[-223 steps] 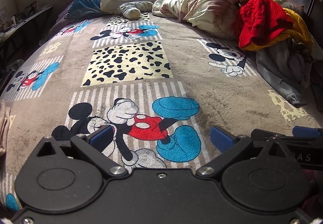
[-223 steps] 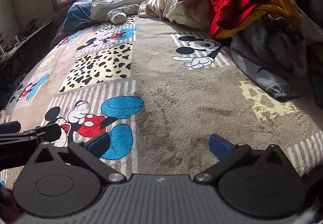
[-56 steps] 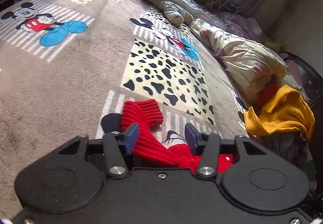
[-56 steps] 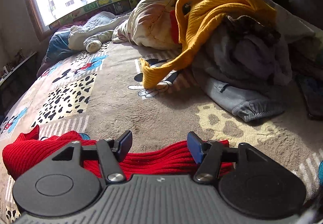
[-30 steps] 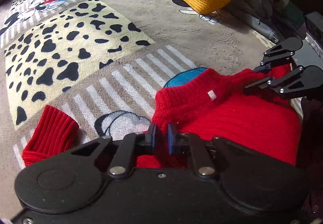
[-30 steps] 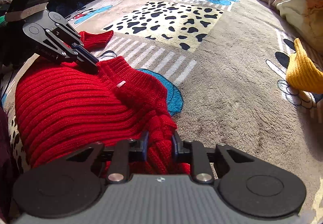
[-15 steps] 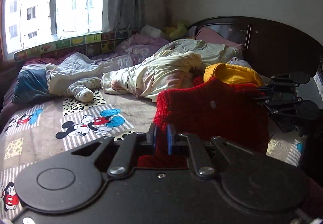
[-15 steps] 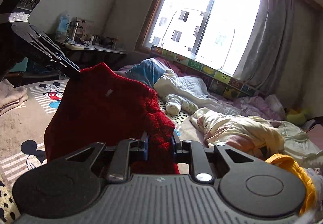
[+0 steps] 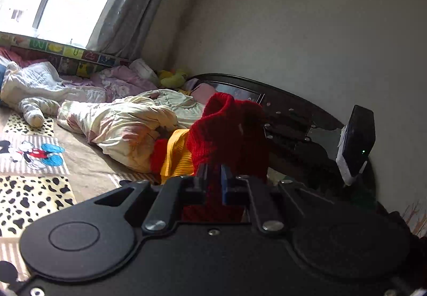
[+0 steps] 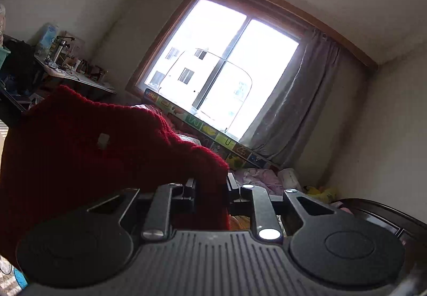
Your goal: Fold clothes
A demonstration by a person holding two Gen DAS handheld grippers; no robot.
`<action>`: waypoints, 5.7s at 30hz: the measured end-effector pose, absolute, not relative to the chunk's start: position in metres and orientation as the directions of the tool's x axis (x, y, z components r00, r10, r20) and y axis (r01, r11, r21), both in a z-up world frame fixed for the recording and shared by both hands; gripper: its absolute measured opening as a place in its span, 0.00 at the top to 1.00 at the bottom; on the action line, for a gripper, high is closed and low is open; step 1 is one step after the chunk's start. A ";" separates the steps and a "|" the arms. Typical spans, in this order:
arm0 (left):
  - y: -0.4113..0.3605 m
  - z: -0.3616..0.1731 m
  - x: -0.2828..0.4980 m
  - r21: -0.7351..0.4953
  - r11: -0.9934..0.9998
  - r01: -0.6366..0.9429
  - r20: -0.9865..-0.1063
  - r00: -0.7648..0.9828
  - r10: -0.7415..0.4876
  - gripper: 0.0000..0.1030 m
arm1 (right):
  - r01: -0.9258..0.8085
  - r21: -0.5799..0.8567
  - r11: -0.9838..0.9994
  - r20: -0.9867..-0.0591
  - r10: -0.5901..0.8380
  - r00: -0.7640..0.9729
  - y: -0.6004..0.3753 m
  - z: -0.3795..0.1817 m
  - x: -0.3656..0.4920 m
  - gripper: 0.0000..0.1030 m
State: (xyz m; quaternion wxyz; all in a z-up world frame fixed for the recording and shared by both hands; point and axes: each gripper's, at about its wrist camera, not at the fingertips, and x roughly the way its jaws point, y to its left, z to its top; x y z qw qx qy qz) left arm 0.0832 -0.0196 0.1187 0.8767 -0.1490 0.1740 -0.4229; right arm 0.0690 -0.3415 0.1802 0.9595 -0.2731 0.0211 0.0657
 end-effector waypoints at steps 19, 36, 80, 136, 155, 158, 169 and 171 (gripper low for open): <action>0.095 -0.108 0.095 -0.762 0.616 -0.201 -0.509 0.774 -0.376 0.95 | -0.712 -0.624 0.322 -0.574 0.430 0.697 -0.001 -0.027 0.248 0.83; 0.208 -0.120 0.058 -0.740 0.529 -0.416 -0.575 0.799 -0.175 0.58 | -0.725 -0.419 0.547 -0.589 0.444 0.675 -0.013 -0.057 0.123 0.34; 0.178 0.060 0.032 -0.865 0.448 0.225 -0.110 0.787 -0.607 0.94 | -0.440 -0.595 0.672 -0.251 0.365 0.896 -0.231 0.148 0.019 0.99; 0.158 -0.172 0.114 -0.707 0.601 -0.373 -0.669 0.630 -0.395 0.95 | -0.677 -0.698 0.234 -0.651 0.187 0.736 -0.150 -0.174 0.066 0.88; 0.170 -0.111 0.087 -0.668 0.671 -0.323 -0.660 0.674 -0.332 0.59 | -0.782 -0.398 0.481 -0.739 0.337 0.583 -0.180 -0.107 -0.009 0.39; 0.184 -0.095 0.118 -0.640 0.713 -0.287 -0.648 0.699 -0.301 0.59 | -0.725 -0.340 0.599 -0.692 0.363 0.624 -0.189 -0.080 0.053 0.38; 0.223 -0.145 0.248 -0.506 0.811 -0.294 -0.745 0.624 -0.238 0.60 | -0.515 -0.057 0.856 -0.631 0.369 0.682 -0.202 -0.091 0.195 0.39; 0.219 -0.151 0.263 -0.496 0.823 -0.276 -0.752 0.611 -0.248 0.60 | -0.497 -0.020 0.867 -0.636 0.373 0.676 -0.202 -0.100 0.205 0.39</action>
